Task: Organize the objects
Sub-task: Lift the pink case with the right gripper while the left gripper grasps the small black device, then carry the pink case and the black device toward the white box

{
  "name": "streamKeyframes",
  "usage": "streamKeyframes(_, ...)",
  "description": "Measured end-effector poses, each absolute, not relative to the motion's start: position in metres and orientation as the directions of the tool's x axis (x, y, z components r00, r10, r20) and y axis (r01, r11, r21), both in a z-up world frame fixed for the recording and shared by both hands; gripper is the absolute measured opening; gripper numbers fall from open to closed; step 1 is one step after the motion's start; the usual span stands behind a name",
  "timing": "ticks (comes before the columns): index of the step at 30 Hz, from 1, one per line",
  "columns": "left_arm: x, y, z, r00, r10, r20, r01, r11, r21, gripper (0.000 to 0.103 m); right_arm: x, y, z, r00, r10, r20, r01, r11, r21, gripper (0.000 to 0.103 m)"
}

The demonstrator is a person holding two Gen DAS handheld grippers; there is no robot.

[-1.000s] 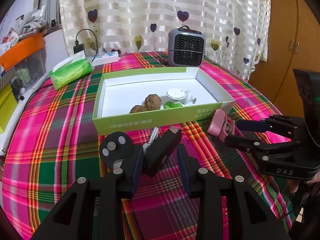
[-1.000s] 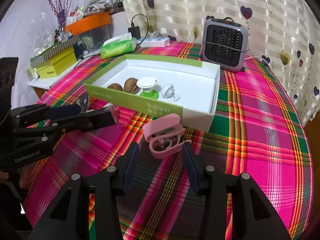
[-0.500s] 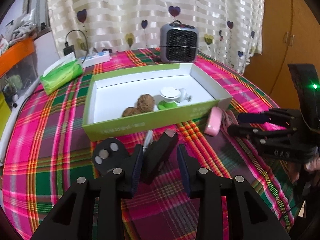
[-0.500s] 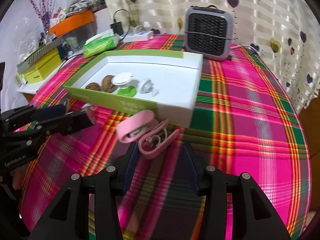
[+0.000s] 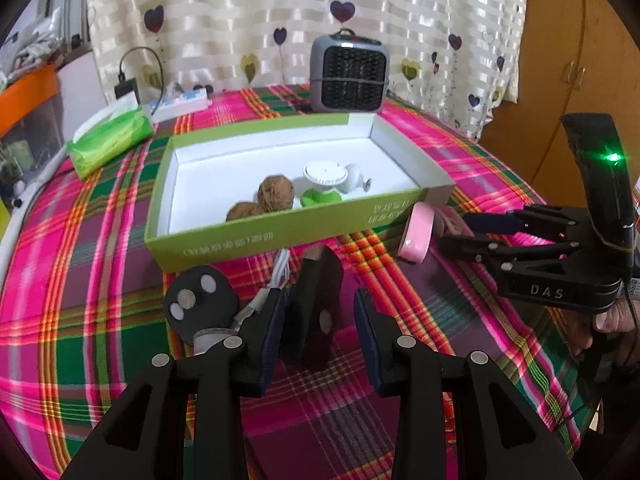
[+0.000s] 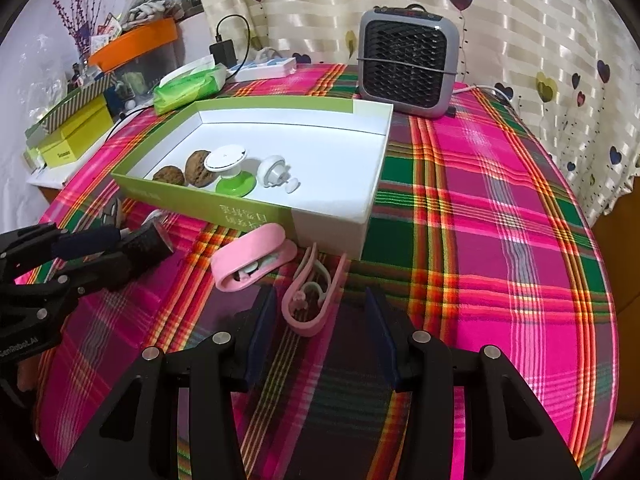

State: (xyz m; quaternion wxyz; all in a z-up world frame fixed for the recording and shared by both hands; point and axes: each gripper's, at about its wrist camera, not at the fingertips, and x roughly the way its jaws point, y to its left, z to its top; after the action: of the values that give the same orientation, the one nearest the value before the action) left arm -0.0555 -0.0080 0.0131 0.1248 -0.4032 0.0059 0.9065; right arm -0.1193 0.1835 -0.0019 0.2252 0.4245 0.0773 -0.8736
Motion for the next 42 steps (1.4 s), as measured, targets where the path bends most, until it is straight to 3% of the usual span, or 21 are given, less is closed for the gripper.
streamKeyframes(2,-0.058,-0.006,0.010,-0.634,0.216,-0.743,-0.232,-0.969,-0.083,0.032,-0.120,0.184,-0.002,-0.538,-0.332,-0.775,0.462,-0.885,0.058,0.046)
streamKeyframes(6,-0.059,0.000,0.007,-0.618,0.228,-0.752,-0.251,-0.964,-0.085,0.032,-0.118,0.183,-0.002,-0.535,-0.340,-0.774,0.471,-0.880,0.062,0.035)
streamKeyframes(15,-0.069,0.004,0.004,-0.610,0.206,-0.766,-0.222,-0.971,-0.084,0.032,-0.120,0.182,-0.001,-0.537,-0.332,-0.775,0.468,-0.882,0.054,0.034)
streamKeyframes(21,-0.072,0.007,0.004,-0.612,0.207,-0.764,-0.216,-0.972,-0.090,0.021,-0.121,0.182,-0.001,-0.537,-0.334,-0.775,0.471,-0.881,0.053,0.025)
streamKeyframes(42,-0.054,0.012,0.023,-0.661,0.223,-0.717,-0.203,-0.972,-0.116,0.021,-0.100,0.183,0.016,-0.566,-0.407,-0.717,0.514,-0.854,0.079,0.025)
